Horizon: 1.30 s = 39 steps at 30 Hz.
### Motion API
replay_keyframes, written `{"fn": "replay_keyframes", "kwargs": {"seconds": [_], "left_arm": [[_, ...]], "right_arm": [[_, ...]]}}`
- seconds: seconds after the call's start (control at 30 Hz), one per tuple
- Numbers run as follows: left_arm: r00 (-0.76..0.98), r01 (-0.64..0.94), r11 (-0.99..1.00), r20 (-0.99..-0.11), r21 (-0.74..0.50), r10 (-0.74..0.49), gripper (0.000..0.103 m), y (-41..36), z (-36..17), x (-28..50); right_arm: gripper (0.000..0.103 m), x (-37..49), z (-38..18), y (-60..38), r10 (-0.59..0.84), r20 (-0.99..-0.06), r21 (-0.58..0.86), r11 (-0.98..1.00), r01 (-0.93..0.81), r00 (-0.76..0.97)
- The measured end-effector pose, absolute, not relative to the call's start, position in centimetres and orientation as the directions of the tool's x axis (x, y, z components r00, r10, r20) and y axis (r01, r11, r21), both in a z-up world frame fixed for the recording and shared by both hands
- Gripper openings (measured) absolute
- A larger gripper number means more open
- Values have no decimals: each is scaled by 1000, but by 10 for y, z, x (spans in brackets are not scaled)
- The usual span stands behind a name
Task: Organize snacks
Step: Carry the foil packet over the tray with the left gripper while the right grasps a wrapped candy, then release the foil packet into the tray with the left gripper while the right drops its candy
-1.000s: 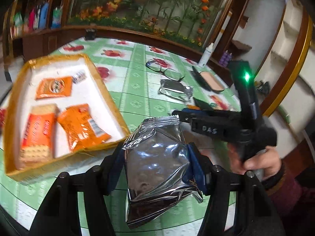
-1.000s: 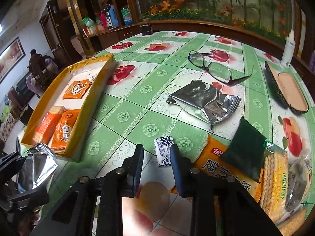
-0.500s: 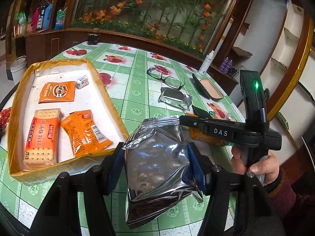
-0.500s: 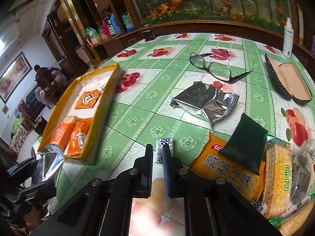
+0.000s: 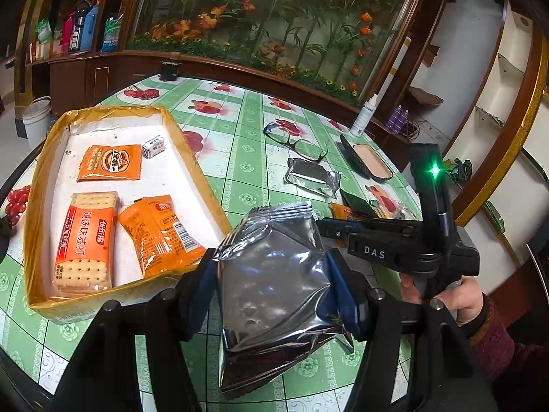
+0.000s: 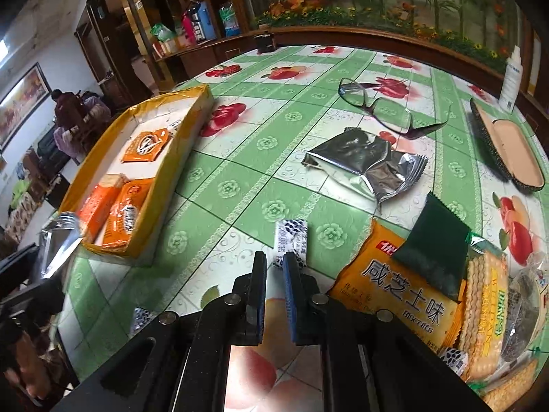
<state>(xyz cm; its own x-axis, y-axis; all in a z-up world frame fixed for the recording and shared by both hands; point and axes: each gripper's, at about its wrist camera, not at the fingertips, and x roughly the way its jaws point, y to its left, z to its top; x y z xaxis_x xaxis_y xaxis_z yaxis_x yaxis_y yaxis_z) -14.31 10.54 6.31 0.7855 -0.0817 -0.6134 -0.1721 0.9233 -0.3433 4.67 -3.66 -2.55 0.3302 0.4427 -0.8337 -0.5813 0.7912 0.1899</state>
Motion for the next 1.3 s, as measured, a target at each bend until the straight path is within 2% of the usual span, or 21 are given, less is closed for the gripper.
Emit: {"fn": "replay_keyframes", "kwargs": {"seconds": [0.1,0.17,0.23,0.3,0.43,0.47,0.5,0.53,1.0,1.3], "left_arm": [[787,-171,923,-612,-344,-83,62,106,64,-144],[787,-173,923,-612,-345,-82,62,106,64,-144],[788,-172,921,-610,-349,-84,62,106,65,-146],[791,-168,921,-606,-352,-87,62,105,67,-146],[792,-165,924,-604,-344,-84,62,104,68,-147],[792,-165,924,-604,-345,-84,62,104,68,-147],[792,-169,923,-606,-345,-82,62,105,67,-148],[791,-173,922,-606,-346,-79,62,106,67,-148],[808,-244,907,-589,-344,-7,62,140,78,-155],[795,-367,880,-593,-302,128,62,194,80,-149]], "right_arm": [[12,49,-24,-38,431,-833,176,802,-571,348],[20,51,-22,-39,427,-827,172,811,-559,366],[37,53,-21,-38,432,-819,170,810,-562,376],[40,55,-22,-35,427,-819,160,812,-561,385],[39,60,-32,-26,418,-834,161,809,-566,361],[36,60,-37,-23,401,-843,146,812,-565,357],[22,58,-36,-23,390,-838,122,815,-567,381],[21,57,-37,-21,377,-844,105,814,-571,382],[21,47,-5,-34,563,-749,332,776,-537,349],[22,35,15,16,653,-703,436,708,-556,281]]}}
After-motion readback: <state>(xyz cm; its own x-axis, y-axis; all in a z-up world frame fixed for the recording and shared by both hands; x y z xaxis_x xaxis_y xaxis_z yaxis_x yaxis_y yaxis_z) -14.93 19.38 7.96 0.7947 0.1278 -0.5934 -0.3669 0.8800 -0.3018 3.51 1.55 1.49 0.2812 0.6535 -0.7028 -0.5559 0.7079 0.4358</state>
